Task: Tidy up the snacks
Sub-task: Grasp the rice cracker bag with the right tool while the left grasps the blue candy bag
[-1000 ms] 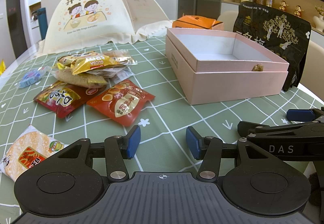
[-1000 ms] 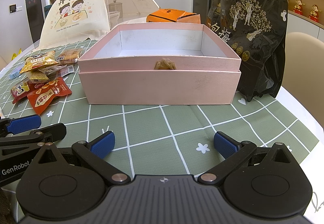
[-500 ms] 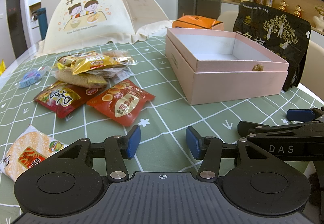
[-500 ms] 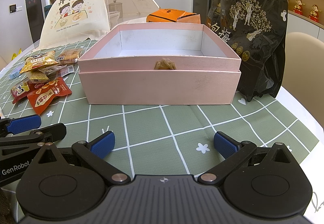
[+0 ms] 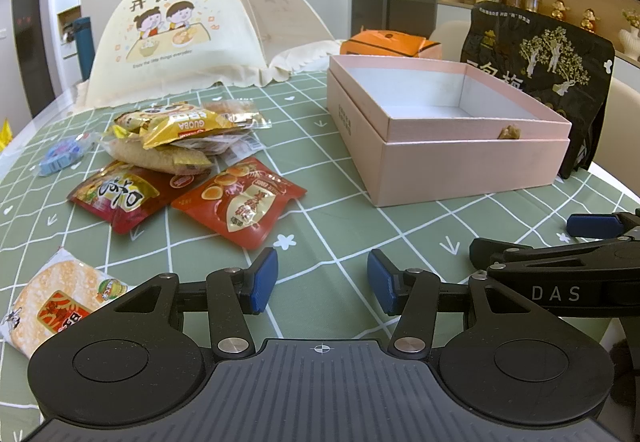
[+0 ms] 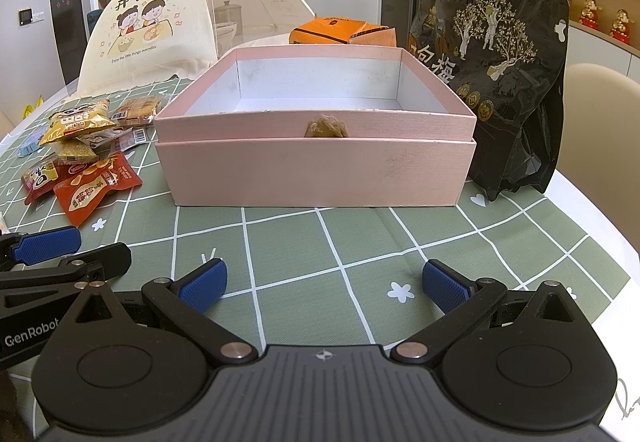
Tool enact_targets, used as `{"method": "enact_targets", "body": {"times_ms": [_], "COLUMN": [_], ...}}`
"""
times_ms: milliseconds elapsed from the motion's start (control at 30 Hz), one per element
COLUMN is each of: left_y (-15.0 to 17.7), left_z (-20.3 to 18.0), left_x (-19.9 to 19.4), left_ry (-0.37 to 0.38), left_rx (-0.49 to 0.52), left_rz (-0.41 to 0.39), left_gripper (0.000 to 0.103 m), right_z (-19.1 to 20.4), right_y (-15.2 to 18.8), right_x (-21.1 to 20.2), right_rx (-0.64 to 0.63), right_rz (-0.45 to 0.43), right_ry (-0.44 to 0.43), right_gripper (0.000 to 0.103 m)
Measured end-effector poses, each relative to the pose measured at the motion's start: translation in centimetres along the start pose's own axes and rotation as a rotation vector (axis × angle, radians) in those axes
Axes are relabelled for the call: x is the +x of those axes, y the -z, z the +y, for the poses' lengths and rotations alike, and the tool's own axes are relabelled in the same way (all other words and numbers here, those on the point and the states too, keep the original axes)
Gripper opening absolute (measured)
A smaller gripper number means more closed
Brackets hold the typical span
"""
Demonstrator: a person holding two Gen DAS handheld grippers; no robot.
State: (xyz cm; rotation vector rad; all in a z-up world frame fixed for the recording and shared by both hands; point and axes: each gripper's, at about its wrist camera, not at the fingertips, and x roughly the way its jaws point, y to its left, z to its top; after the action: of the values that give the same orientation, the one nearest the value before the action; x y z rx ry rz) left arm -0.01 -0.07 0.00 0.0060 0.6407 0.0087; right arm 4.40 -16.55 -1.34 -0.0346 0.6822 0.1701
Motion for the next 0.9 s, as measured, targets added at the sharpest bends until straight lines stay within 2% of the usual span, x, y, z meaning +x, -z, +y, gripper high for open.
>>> {"method": "enact_targets", "body": {"times_ms": [200,300,367,433,533,667,733,800,900], "left_y": [0.0,-0.4,-1.8,-4.1,-7.6,-11.1,-12.3,-13.2,-13.9], "left_z": [-0.1,0.8,2.5,5.5,12.0,23.6,28.5,32.3,34.4], "left_x": [0.0,-0.5,-1.4,-2.5,-2.7,1.0,3.9,7.1,10.8], "left_ry": [0.012,0.087,0.139,0.130,0.061,-0.067,-0.069,-0.071,-0.057], "left_rx": [-0.001,0.039,0.004,-0.054,-0.157,-0.356,-0.432,-0.443,-0.350], "left_rz": [-0.001,0.044,0.074,0.045,-0.005,0.029,0.056,0.055,0.072], "left_gripper": [0.055,0.053,0.053,0.053,0.052,0.050,0.050,0.050,0.050], "right_z": [0.2,0.4,0.4,0.6,0.7,1.5,2.2,3.3,5.8], "right_y": [-0.2,-0.4,-1.3,-1.5,-1.8,-2.0,-2.2,-2.6,-3.4], "right_x": [-0.1,-0.3,-0.4,-0.9,-1.1,-1.3,-1.3,-1.2,-2.4], "right_rx": [0.000,-0.007,-0.026,-0.034,-0.008,0.000,0.000,0.028,0.038], "right_rz": [0.000,0.008,0.078,0.136,0.191,0.238,0.259,0.289,0.296], "right_ry": [0.000,-0.009,-0.036,-0.040,-0.007,0.005,0.006,0.019,-0.019], "right_gripper": [0.103,0.103,0.103,0.103,0.103,0.103,0.103,0.103,0.103]}}
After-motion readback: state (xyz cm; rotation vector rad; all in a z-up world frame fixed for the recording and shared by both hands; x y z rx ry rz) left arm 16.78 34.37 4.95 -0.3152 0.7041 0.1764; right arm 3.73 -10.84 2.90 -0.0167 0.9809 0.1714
